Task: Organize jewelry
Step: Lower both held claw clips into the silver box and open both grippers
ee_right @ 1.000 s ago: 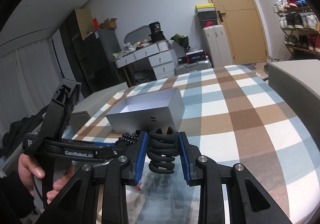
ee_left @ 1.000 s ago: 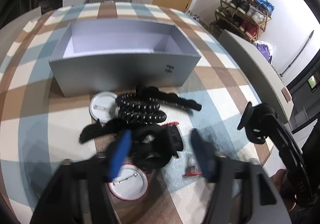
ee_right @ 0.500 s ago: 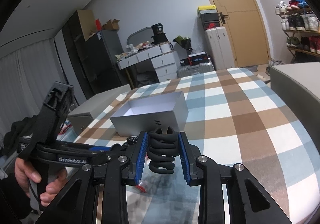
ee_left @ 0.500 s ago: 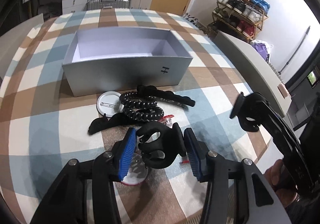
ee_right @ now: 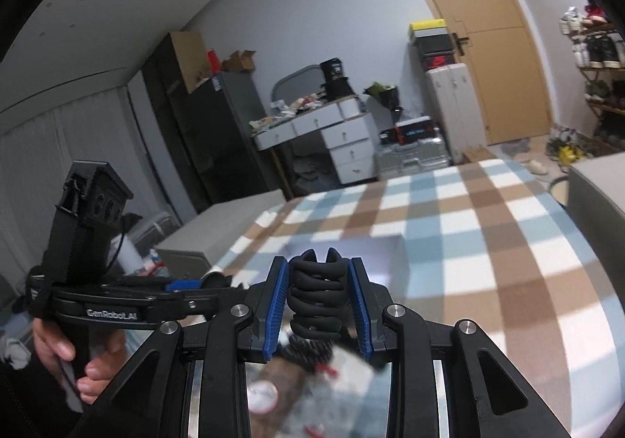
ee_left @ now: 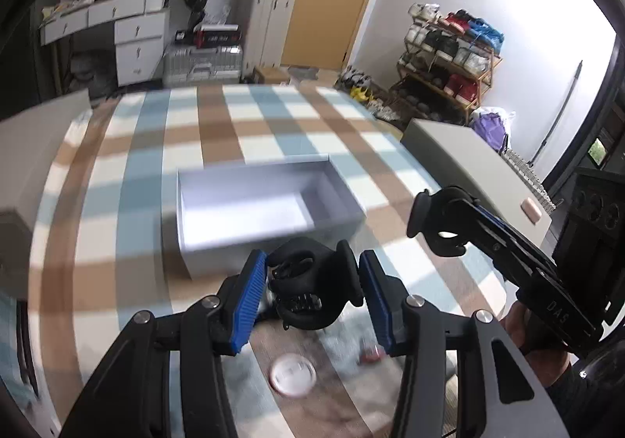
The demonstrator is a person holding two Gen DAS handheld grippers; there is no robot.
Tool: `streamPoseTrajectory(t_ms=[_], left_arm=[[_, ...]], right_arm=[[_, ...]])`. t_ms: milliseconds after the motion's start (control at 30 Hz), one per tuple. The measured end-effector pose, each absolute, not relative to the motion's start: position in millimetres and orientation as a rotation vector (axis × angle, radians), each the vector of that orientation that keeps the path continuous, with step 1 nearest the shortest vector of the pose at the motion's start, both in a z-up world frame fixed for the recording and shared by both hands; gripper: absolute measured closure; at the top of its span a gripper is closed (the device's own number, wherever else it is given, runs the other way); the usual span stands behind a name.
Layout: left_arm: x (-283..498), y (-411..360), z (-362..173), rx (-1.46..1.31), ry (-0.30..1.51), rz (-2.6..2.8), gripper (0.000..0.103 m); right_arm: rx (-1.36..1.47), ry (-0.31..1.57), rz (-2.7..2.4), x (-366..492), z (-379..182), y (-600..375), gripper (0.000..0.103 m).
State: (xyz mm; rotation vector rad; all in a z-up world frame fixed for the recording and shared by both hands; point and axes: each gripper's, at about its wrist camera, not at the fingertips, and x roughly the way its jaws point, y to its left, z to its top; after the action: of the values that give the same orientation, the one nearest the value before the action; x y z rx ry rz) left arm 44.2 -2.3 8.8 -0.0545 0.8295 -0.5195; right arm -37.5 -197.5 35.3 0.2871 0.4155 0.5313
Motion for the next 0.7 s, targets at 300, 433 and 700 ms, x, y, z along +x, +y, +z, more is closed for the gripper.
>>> streamPoseTrajectory(t_ms=[300, 433, 700], left_arm=[[107, 13, -6, -0.096, 0.848, -0.488, 0.060], [125, 15, -21, -0.108, 0.883, -0.476, 0.060], [142, 11, -39, -0.123, 0.938, -0.476, 0.060]], right_arm=[[0.318, 0.504, 0.588, 39, 38, -178, 0.073], [0.302, 0.582, 0.577, 64, 22, -168, 0.073], [0.304, 0.694, 0.557, 94, -10, -158, 0.073]])
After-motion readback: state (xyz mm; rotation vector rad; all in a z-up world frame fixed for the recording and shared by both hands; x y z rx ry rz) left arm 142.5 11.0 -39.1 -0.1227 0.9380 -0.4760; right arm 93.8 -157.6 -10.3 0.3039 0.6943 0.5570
